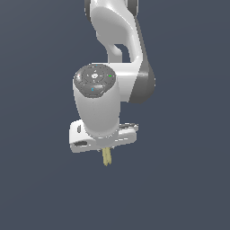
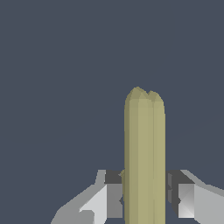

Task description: Pick up the object and move it to a goal position.

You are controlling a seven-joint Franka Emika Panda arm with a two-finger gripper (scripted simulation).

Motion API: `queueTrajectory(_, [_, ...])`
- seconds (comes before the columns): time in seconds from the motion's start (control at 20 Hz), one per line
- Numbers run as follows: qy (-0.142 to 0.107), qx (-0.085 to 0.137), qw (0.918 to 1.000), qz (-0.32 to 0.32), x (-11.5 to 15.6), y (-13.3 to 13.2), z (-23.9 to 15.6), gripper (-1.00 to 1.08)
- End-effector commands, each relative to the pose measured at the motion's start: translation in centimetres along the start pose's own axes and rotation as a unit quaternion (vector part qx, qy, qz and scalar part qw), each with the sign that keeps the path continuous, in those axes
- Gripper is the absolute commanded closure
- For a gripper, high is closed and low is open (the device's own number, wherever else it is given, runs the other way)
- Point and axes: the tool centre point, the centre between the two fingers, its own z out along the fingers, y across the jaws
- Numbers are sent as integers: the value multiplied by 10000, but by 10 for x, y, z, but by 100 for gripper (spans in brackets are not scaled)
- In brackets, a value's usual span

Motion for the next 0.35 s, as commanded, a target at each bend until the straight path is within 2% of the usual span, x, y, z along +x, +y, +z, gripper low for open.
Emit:
queueTrajectory(0.0, [-1,0,10000,-1,3,1,-2,108])
queueTrajectory(0.3, [-1,0,10000,-1,5,2,-4,108])
